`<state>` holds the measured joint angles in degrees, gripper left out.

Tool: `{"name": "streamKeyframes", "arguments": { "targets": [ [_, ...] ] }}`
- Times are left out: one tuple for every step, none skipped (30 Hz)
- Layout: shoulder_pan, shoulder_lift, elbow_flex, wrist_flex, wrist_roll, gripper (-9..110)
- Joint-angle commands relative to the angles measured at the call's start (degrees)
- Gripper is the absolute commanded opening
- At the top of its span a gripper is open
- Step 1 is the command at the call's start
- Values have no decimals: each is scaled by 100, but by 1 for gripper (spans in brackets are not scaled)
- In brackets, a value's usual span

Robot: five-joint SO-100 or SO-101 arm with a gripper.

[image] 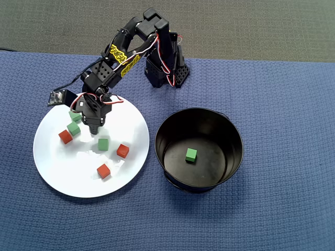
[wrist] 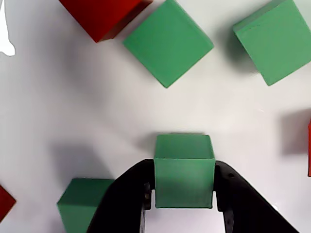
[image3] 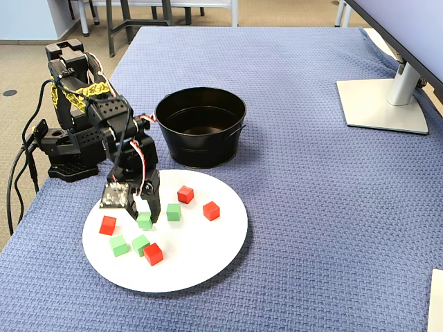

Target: Pick up the green cubes from the white plate and place them in the black recipient

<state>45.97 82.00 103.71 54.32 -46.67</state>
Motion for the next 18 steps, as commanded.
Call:
{"name": "streamKeyframes", "arguments": {
  "targets": [
    [-264, 712, -1037, 1107, 431, 0],
    [-325, 853, -1187, 1389, 545, 0],
    [-387, 1011, -1336, 1626, 659, 0],
    [-475, 1187, -1494, 1854, 782, 0],
    [-580, 1406, -1626, 2101, 914, 0],
    [-703, 1652, -1758, 2364, 1037, 0],
    [-870, 1890, -1890, 2646, 1178, 0],
    [-1072, 2127, -2004, 2892, 1354, 0],
    [-1310, 2364, -2092, 3103, 1556, 0],
    [-1564, 2575, -2136, 3261, 1784, 0],
    [-1854, 2795, -2162, 3393, 2048, 0],
    [-2180, 3006, -2162, 3542, 2285, 0],
    [-2540, 3217, -2153, 3709, 2540, 0],
    [-2927, 3437, -2074, 3806, 2821, 0],
    [-3357, 3621, -1951, 3867, 3059, 0],
    [-3788, 3718, -1811, 3876, 3287, 0],
    [-4184, 3762, -1652, 3779, 3533, 0],
    [-4588, 3762, -1459, 3568, 3744, 0]
  ]
}}
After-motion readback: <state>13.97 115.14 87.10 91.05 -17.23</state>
